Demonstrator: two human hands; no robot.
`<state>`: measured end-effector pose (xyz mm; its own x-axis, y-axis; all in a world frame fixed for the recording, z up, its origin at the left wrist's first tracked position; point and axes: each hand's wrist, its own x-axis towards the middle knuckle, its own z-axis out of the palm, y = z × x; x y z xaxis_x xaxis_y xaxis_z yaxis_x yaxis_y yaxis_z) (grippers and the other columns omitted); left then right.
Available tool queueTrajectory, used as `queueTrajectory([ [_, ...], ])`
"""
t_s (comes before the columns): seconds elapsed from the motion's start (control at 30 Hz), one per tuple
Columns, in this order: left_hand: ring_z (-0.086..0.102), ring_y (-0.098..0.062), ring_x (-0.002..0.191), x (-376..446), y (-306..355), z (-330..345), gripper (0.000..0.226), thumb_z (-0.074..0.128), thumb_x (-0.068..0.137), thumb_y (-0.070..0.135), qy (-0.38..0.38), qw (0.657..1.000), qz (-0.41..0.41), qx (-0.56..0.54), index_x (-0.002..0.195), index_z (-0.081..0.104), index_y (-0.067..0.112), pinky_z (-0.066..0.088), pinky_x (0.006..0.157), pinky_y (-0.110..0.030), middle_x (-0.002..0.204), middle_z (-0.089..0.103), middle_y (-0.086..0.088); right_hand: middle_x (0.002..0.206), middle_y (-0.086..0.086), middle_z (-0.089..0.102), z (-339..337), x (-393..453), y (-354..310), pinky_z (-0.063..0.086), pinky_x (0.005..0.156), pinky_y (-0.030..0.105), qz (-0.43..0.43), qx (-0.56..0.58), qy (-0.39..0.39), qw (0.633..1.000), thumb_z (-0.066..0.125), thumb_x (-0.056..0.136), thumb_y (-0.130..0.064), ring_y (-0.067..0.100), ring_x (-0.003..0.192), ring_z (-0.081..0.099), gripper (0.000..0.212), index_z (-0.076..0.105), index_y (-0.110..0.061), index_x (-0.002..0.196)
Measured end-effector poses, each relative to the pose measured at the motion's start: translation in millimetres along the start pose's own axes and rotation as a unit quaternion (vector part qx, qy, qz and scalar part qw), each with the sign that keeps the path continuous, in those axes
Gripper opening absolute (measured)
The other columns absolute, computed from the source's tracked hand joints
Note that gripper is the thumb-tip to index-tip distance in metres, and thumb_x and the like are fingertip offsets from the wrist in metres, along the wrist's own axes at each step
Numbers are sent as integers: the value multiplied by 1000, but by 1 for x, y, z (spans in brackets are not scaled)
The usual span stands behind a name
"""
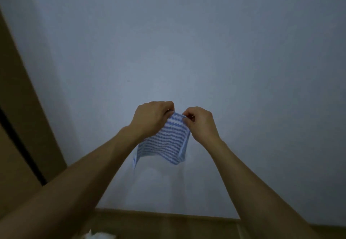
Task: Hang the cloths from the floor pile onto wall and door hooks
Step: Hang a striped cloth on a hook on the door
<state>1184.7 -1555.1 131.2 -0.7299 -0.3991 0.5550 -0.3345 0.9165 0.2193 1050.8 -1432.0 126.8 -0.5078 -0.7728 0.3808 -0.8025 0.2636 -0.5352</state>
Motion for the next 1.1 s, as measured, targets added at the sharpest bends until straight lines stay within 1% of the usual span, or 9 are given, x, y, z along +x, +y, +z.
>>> queueTrajectory([
  [0.13, 56, -14, 77, 28, 80, 33, 18, 43, 99, 33, -17, 998, 22, -53, 91, 58, 26, 35, 62, -29, 91, 66, 7, 88, 0, 69, -74, -28, 64, 52, 71, 28, 74, -28, 15, 997, 64, 89, -17, 14, 78, 63, 5, 67, -16, 85],
  [0.37, 60, -20, 84, 62, 217, 95, 18, 46, 99, 20, -93, 976, 87, -178, 90, 61, 14, 48, 73, -37, 92, 67, -3, 80, -1, 67, -186, -90, 161, 41, 63, 19, 188, -56, 81, 977, 66, 85, -12, 12, 73, 60, 7, 70, -18, 83],
  [0.5, 60, -21, 82, 82, 292, 127, 15, 48, 97, 21, -116, 958, 146, -217, 90, 60, 17, 49, 71, -36, 88, 67, -1, 75, -3, 64, -240, -127, 203, 37, 57, 15, 233, -71, 139, 960, 66, 87, -15, 10, 70, 58, 7, 70, -17, 82],
  [0.63, 55, -12, 70, 101, 364, 160, 14, 54, 94, 42, -131, 934, 222, -247, 94, 59, 29, 39, 58, -28, 71, 57, 9, 79, -2, 69, -286, -161, 239, 43, 66, 19, 271, -82, 188, 940, 67, 87, -17, 11, 74, 62, 8, 73, -15, 83],
  [0.73, 51, -5, 66, 115, 418, 189, 29, 49, 89, 63, -128, 915, 285, -257, 96, 58, 37, 36, 56, -25, 66, 54, 12, 77, -5, 69, -318, -181, 267, 42, 60, 11, 297, -91, 215, 926, 67, 87, -20, 7, 72, 62, 9, 72, -17, 80],
  [0.83, 52, -2, 67, 133, 470, 218, 44, 38, 84, 75, -135, 888, 333, -286, 95, 59, 38, 40, 57, -25, 70, 60, 12, 66, -11, 63, -348, -197, 298, 37, 52, 5, 329, -115, 229, 909, 68, 87, -23, -1, 61, 55, 12, 70, -21, 75],
  [0.9, 49, -3, 64, 147, 505, 237, 43, 36, 88, 70, -136, 871, 364, -300, 93, 62, 37, 37, 55, -24, 68, 58, 14, 63, -13, 60, -369, -204, 320, 36, 51, 6, 349, -131, 244, 895, 68, 87, -23, -3, 58, 52, 14, 68, -22, 73],
  [0.97, 50, -5, 64, 165, 536, 255, 29, 44, 95, 56, -138, 858, 390, -304, 90, 64, 35, 35, 54, -24, 67, 57, 14, 67, -10, 62, -389, -208, 341, 33, 53, 8, 369, -140, 257, 882, 68, 87, -23, 0, 61, 54, 13, 69, -21, 75],
  [1.1, 54, -8, 69, 202, 592, 287, 21, 44, 98, 43, -157, 831, 425, -324, 84, 55, 32, 41, 58, -28, 76, 60, 12, 74, -5, 68, -424, -209, 377, 41, 61, 18, 408, -138, 285, 856, 68, 87, -20, 9, 70, 62, 10, 73, -17, 78],
])
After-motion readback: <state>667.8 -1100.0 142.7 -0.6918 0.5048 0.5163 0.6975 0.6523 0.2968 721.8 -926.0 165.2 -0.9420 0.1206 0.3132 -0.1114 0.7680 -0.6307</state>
